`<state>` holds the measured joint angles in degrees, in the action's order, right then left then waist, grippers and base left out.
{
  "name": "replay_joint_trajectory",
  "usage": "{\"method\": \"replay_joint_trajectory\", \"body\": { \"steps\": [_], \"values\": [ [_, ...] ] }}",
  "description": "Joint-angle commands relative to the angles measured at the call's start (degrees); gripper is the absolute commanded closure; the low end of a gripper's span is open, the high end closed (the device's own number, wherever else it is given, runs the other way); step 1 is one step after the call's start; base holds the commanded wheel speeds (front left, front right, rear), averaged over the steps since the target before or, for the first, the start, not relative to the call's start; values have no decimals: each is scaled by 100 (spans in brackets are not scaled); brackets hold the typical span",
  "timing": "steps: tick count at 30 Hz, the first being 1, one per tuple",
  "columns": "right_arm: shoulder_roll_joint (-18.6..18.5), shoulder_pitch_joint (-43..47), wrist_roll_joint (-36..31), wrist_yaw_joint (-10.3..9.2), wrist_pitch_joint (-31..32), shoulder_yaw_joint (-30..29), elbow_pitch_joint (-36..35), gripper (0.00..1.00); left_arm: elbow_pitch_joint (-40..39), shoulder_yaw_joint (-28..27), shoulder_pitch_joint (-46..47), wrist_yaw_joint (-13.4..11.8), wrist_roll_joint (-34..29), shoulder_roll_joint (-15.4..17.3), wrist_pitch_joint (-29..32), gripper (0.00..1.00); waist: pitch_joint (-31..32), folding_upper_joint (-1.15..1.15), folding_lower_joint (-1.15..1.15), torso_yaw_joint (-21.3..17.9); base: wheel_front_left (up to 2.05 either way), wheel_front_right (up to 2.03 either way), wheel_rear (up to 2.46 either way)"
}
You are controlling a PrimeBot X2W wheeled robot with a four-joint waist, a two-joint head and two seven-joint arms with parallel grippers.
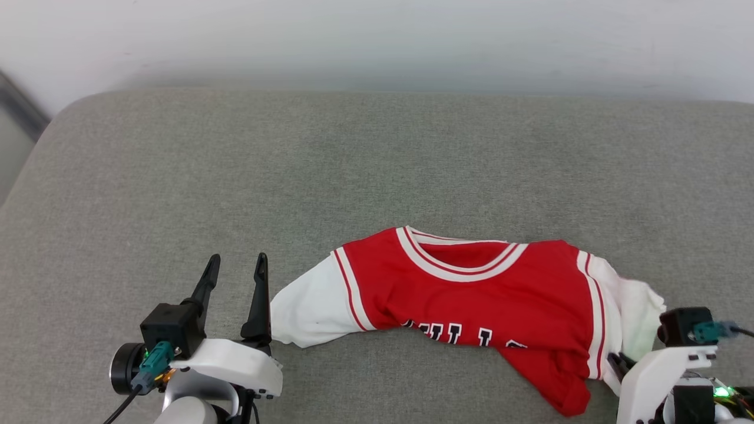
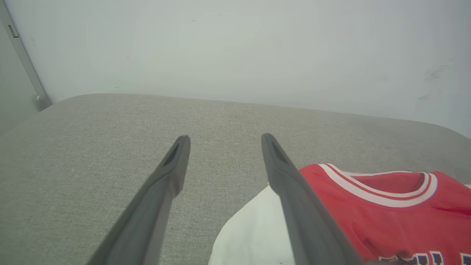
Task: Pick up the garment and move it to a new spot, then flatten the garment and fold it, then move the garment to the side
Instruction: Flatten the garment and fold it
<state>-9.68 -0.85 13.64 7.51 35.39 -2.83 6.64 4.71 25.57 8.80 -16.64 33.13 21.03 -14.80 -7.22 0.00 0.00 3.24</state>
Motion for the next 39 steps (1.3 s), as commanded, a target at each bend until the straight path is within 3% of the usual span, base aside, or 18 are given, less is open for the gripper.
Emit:
{"method": "replay_joint_trajectory", "body": {
  "steps": [1,6,10,14,21,28,35,37,38,39],
  "values": [
    [111,63,-72,-4,-312,-99,-74,0,4,-12,-36,-12,25,30,1,0,22,0,0,-37,0,0,0],
    [518,259,-160,-4,-1719,-417,-336,0,-5,-55,-80,-43,38,105,24,0,77,0,0,-136,0,0,0],
    [618,302,-96,-4,-2090,-468,-517,0,-65,-94,-133,-97,52,154,42,0,119,0,0,-219,0,0,0],
    [607,103,-22,-4,-1755,-842,-499,0,-147,-113,-175,-164,52,192,65,0,135,0,0,-292,0,0,0],
    [27,-671,68,-4,-522,-1324,160,0,-266,-71,-62,-165,4,216,92,0,-22,0,0,-250,0,0,0],
    [-262,-1282,148,-4,193,-931,1049,0,-243,-31,158,-101,-31,146,64,0,-365,0,0,-82,0,0,0],
    [-135,-1376,388,8,576,-447,1865,0,-101,-40,252,-23,-25,79,33,0,-531,0,0,52,0,0,0],
    [-95,-1326,500,23,583,-286,1910,73,-67,-53,230,-15,-22,62,15,0,-517,0,0,55,0,0,0],
    [-109,-1321,534,31,541,-235,1882,100,-48,-61,209,-12,-20,57,11,0,-506,0,0,49,0,0,0],
    [-109,-1321,534,31,541,-235,1882,100,-48,-61,209,-12,-20,57,11,0,-506,0,0,49,0,0,0]
  ]
}}
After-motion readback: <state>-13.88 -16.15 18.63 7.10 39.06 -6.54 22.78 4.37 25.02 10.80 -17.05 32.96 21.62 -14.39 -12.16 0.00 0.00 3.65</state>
